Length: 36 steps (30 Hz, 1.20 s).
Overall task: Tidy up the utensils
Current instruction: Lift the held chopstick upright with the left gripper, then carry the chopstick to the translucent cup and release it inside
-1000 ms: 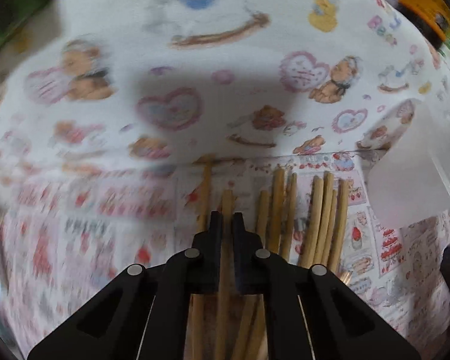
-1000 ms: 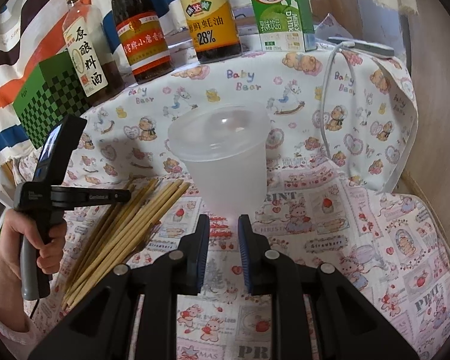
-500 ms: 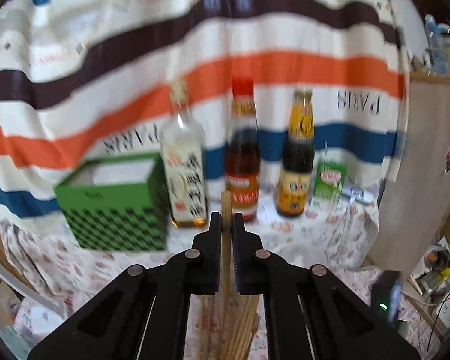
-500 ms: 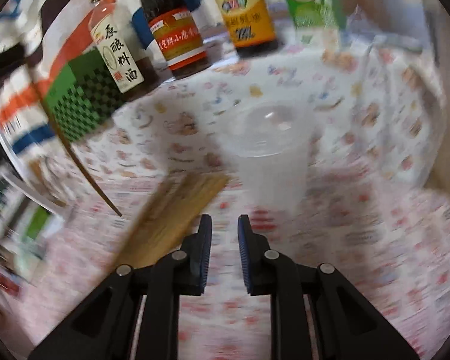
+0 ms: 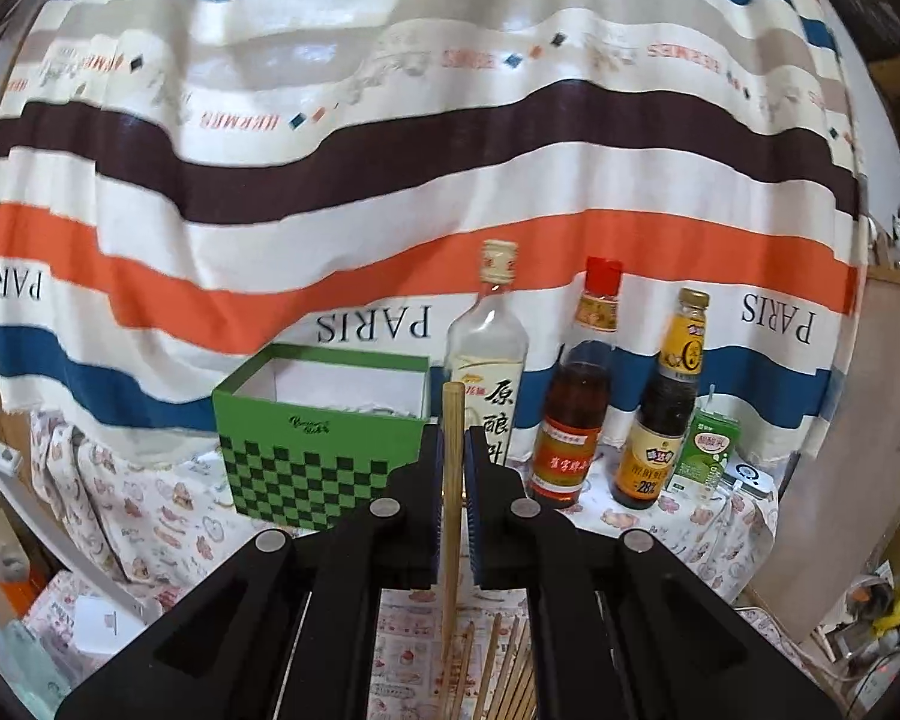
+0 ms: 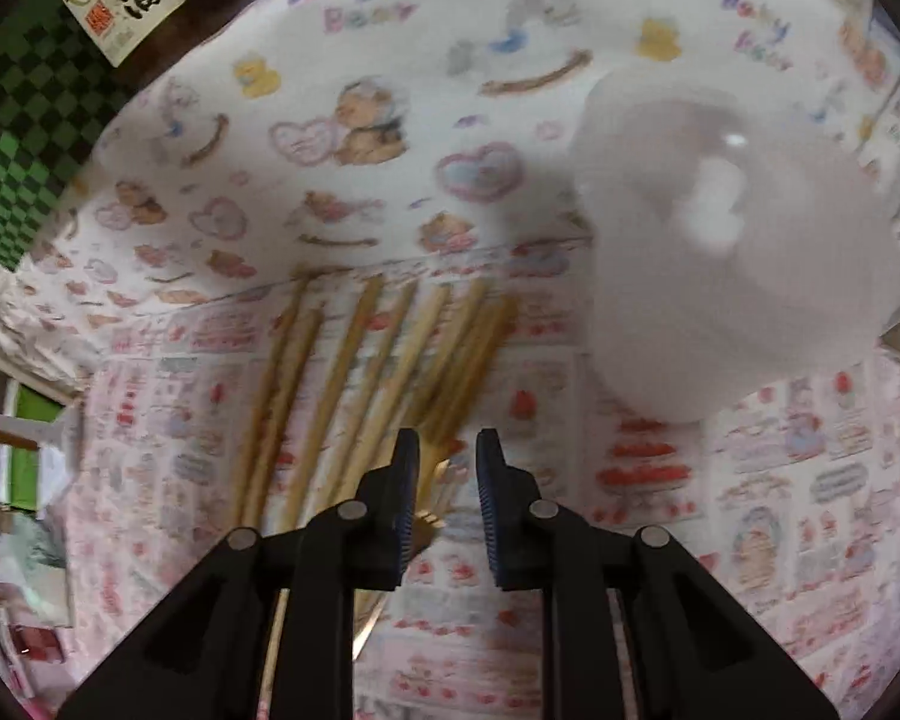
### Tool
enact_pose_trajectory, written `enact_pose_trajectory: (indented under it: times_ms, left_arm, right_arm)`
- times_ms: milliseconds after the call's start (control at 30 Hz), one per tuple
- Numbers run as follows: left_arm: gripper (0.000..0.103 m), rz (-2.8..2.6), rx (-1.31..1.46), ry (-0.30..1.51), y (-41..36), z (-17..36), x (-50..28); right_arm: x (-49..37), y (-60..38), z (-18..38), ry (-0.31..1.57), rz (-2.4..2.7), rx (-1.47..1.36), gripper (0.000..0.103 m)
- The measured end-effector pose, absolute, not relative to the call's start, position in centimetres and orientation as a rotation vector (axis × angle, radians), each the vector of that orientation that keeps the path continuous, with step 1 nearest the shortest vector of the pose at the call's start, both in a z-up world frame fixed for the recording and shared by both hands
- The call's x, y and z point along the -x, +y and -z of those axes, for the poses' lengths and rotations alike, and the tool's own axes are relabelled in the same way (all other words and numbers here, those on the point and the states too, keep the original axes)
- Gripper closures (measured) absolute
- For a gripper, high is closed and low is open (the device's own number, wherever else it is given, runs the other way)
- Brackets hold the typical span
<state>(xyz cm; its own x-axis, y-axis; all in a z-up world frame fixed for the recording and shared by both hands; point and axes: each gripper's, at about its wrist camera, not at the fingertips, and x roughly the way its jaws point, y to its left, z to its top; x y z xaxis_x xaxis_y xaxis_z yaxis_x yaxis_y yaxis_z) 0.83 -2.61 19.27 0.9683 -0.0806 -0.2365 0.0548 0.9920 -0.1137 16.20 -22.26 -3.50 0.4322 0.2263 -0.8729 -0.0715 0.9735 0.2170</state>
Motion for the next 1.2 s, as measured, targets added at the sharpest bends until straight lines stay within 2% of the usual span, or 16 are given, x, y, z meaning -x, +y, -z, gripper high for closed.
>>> enact_pose_trajectory:
  times_ms: [267, 500, 567, 867, 967, 1200]
  left_arm:
    - [0.097, 0.04, 0.163, 0.214, -0.4, -19.6, -0.3]
    - [0.097, 0.005, 0.175, 0.2, 0.6, -19.9, 0.4]
    - [0.097, -0.002, 0.183, 0.197, 0.8, -19.9, 0.6]
    - [0.097, 0.001, 0.176, 0.168, 0.5, -20.5, 1.6]
    - [0.097, -0.009, 0.16, 0.147, 0.2, -20.8, 1.9]
    - [0.097, 0.011, 0.169, 0.13, -0.3, -21.0, 2.3]
  right_arm:
    - [-15.5, -22.0, 4.4, 1.103, -0.217, -0.084, 0.085]
    - [-16.4, -23.1, 4.6, 1.054, -0.283, -0.152, 0.085]
    - [-16.4, -23.1, 4.6, 1.068, -0.311, -0.173, 0.089]
    - [-15.8, -22.2, 4.7, 1.047, -0.437, -0.087, 0.089]
    - [-16.2, -22.8, 4.8, 1.024, -0.483, -0.128, 0.099]
    - [-14.1, -23.3, 1.0, 0.876, -0.51, -0.119, 0.101]
